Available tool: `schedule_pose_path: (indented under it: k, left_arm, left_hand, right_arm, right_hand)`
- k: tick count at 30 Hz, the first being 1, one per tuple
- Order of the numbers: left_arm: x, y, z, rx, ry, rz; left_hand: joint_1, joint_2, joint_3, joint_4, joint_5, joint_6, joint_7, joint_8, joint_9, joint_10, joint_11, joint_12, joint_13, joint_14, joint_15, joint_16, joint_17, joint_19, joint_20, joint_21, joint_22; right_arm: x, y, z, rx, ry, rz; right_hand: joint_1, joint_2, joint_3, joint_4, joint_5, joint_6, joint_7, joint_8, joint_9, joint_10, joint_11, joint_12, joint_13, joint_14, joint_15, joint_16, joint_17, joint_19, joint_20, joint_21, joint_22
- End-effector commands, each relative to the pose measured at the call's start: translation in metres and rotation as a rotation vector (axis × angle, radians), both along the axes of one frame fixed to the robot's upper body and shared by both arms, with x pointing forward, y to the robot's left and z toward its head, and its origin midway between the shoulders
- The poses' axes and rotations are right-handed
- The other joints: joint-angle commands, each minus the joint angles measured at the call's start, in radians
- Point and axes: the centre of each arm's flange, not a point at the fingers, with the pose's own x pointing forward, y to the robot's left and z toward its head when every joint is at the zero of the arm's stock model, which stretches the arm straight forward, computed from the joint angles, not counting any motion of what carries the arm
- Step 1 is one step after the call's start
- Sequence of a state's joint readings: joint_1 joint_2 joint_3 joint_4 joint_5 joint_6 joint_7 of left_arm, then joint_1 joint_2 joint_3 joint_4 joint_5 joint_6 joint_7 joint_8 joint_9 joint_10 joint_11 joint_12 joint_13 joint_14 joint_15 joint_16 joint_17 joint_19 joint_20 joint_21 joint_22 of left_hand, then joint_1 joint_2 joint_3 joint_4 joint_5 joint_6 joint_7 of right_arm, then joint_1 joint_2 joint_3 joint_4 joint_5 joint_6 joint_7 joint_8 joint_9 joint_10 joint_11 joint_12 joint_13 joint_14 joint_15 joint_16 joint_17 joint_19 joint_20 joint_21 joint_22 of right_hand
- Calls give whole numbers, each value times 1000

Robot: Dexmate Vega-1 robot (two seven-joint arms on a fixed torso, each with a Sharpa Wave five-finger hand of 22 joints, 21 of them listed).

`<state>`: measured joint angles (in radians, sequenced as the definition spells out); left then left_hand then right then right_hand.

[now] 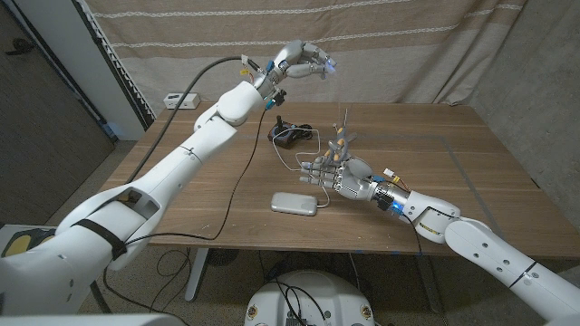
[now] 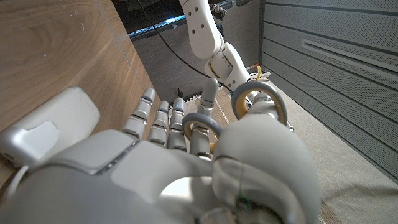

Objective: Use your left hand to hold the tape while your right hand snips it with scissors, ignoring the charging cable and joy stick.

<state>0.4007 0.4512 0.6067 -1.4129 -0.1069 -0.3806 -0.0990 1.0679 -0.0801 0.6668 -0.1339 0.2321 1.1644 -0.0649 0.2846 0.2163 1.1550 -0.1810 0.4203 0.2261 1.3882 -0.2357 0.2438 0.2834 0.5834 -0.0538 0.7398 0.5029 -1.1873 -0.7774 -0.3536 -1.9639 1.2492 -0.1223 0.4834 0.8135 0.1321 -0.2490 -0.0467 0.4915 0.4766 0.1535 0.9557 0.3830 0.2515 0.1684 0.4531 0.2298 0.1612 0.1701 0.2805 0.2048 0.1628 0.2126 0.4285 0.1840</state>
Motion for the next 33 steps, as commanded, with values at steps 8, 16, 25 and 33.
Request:
schedule_pose_path:
  k: [8, 16, 25, 33]
  left_arm:
    - [-19, -7, 16, 39, -173, 83]
    - [-24, -17, 18, 81, -260, 136]
    - [-23, -25, 15, 117, -299, 162]
    - [-29, -28, 16, 134, -353, 184]
  left_hand:
    - [-4, 5, -5, -1, 6, 0, -7, -2, 3, 35, -25, 7, 192, 4, 0, 5, 0, -5, -127, 10, 2]
    - [-4, 5, -6, -1, 6, -1, -9, -4, 2, 34, -25, 7, 193, 4, 0, 5, 0, -7, -127, 13, 2]
    - [-4, 4, -7, 0, 7, 1, -10, -4, 2, 34, -25, 7, 194, 3, 0, 5, 0, -10, -126, 16, 2]
    - [-5, 4, -7, 0, 7, 1, -12, -5, 1, 34, -25, 7, 195, 3, 0, 5, -1, -12, -126, 18, 1]
  right_arm:
    - [12, 10, -3, 9, 6, 51]
    - [13, 9, -7, 21, 9, 64]
    - [15, 10, -15, 15, 31, 103]
    - [19, 14, -16, 21, 40, 125]
  right_hand:
    - [3, 5, -1, -7, -2, 3, 10, -9, 6, 9, 5, 2, 2, -13, 14, -16, 1, 10, 6, -9, 1]
    - [5, 5, -1, -8, -2, 7, 9, -13, 4, 10, 3, 2, 2, -39, 19, -30, -1, 3, 6, -20, 0]
    - [5, 5, 0, -9, -3, 6, 7, -16, 4, 10, 2, 2, 2, -33, 15, -28, -2, 1, 6, -25, -1]
    - [6, 6, 0, -9, -3, -4, 9, -26, -1, 3, 6, -2, 2, -31, 14, -30, -3, 2, 6, -31, -1]
